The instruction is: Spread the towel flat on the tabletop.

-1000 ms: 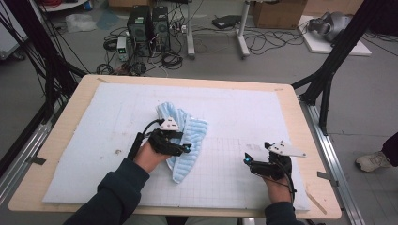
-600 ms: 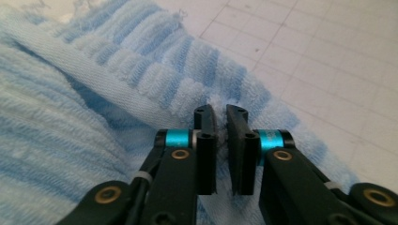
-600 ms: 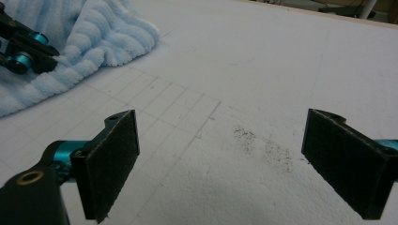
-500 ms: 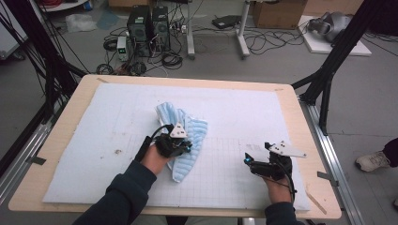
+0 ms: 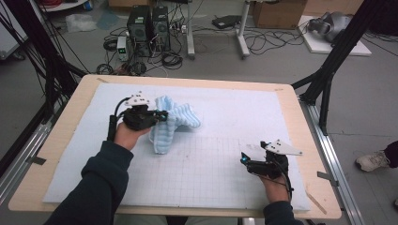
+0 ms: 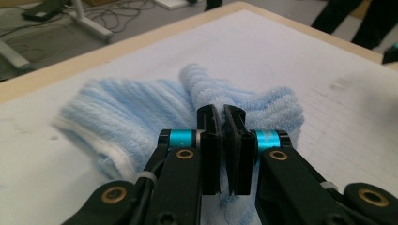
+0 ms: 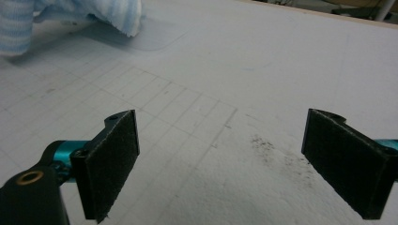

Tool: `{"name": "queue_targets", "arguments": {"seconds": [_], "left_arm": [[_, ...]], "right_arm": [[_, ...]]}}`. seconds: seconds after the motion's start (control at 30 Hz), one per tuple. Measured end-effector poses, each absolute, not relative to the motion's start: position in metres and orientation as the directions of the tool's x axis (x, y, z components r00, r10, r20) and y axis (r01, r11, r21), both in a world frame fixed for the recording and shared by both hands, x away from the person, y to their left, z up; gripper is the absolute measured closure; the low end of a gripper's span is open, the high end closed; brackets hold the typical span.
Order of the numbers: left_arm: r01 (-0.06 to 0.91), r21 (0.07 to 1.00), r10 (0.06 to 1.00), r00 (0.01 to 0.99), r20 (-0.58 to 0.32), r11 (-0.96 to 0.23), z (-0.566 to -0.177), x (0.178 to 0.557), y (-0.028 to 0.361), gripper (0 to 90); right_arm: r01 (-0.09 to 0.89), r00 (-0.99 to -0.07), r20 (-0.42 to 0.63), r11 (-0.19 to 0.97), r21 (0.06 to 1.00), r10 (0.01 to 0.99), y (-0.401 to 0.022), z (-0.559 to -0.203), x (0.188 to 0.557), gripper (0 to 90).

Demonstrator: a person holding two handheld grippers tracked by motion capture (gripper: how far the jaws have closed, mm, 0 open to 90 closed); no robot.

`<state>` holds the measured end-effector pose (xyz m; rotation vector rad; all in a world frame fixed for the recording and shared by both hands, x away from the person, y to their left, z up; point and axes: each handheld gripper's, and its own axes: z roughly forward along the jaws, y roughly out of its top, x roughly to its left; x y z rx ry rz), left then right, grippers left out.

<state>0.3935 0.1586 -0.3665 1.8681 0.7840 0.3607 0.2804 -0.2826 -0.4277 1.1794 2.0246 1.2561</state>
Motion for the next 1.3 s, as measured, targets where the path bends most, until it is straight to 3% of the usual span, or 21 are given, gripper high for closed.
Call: {"name": "queue_targets", "arguments": {"seconds": [0.33,0.6,0.77,1.17,1.3], "left_arm": [[0.345,0.918,0.717,0.689,-0.105,-0.197,-0.364,0.404,0.199,84.9],[0.332,0.927,0.726,0.680,-0.106,-0.175,-0.362,0.403,0.204,85.0],[0.329,0.927,0.723,0.683,-0.103,-0.178,-0.362,0.402,0.202,85.0],[0.327,0.928,0.717,0.689,-0.103,-0.181,-0.361,0.402,0.201,85.0],[0.324,0.928,0.715,0.692,-0.100,-0.184,-0.361,0.401,0.199,85.0]], "right_arm": [[0.417,-0.609,0.024,0.295,0.860,0.793,-0.248,-0.427,0.294,10.7],[0.364,-0.733,-0.001,0.394,0.844,0.680,-0.178,-0.423,0.328,15.5],[0.352,-0.762,-0.014,0.432,0.830,0.648,-0.142,-0.427,0.348,16.9],[0.392,-0.725,-0.031,0.450,0.802,0.688,-0.074,-0.443,0.400,17.4],[0.405,-0.717,-0.019,0.438,0.803,0.697,-0.063,-0.445,0.410,26.0]]}}
